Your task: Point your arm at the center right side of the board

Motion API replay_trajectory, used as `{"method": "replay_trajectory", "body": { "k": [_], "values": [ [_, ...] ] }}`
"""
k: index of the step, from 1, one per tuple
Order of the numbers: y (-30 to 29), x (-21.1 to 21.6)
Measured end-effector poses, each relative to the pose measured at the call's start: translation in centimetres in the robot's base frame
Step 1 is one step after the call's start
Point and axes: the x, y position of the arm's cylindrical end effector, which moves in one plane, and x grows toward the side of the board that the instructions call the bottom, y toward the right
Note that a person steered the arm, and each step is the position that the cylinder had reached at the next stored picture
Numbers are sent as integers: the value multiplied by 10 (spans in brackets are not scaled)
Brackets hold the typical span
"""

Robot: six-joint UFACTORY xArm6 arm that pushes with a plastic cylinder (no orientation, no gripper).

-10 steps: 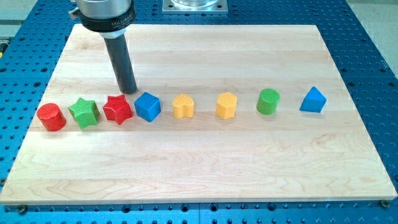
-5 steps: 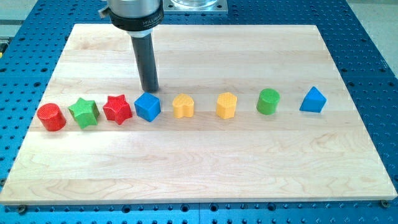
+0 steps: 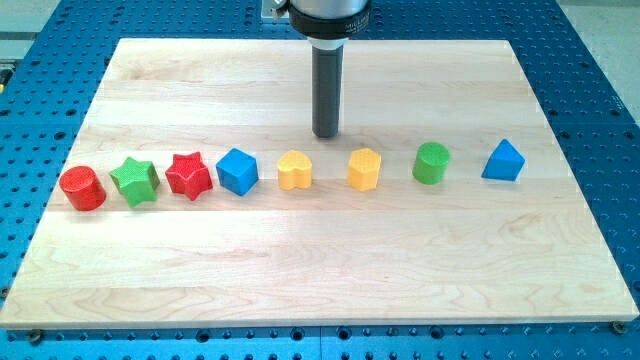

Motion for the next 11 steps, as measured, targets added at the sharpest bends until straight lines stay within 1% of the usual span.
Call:
{"method": "replay_trajectory", "body": {
  "k": [7, 8, 10, 11],
  "values": [
    [11, -7],
    [15, -30],
    [17, -45],
    [37, -44]
  ]
}}
